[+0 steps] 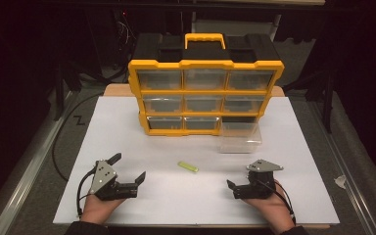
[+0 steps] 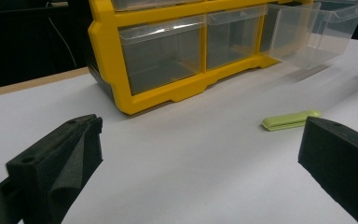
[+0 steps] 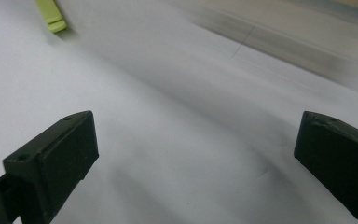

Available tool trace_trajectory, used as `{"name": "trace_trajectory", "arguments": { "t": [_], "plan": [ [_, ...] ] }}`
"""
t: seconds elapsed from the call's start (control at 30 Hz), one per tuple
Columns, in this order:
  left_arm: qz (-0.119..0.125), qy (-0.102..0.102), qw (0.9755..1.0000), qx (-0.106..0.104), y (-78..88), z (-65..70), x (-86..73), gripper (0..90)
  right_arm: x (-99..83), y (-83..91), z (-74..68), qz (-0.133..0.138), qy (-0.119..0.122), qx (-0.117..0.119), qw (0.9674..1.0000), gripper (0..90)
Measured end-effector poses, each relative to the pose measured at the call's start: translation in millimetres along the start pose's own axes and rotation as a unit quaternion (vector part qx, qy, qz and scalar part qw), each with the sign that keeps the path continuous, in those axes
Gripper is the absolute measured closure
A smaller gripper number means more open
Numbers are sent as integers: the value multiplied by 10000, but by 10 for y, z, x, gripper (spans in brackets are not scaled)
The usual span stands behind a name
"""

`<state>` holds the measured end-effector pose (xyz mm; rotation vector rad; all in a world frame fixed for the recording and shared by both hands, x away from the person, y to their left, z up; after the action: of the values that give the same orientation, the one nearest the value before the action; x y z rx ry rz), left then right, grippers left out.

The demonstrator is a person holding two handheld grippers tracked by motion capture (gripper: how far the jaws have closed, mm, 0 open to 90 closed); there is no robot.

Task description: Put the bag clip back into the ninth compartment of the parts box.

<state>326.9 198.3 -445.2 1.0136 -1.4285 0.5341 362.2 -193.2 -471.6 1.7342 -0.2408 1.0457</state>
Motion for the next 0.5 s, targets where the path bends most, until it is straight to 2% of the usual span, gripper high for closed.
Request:
{"name": "trace_trajectory", "arguments": {
  "t": [0.3,0.5],
  "plan": [
    [30,0,10000,-3,3,-2,7,1,-20,-39,-88,-170,188,215,9994,11],
    [46,-10,10000,-6,7,-8,14,1,-2,-53,-165,-79,281,396,9988,49]
  ]
}}
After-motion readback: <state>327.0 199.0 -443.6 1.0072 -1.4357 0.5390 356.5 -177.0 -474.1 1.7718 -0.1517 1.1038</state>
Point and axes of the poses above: each handheld gripper's, and its own axes: y roughly backward along the jaws, x roughly out of its top, z roughly to its right, the point moved 5 cm from there along -y, roughly forward along the jaws, and after that the axes turned 6 degrees about -y, right-handed, at the moved point
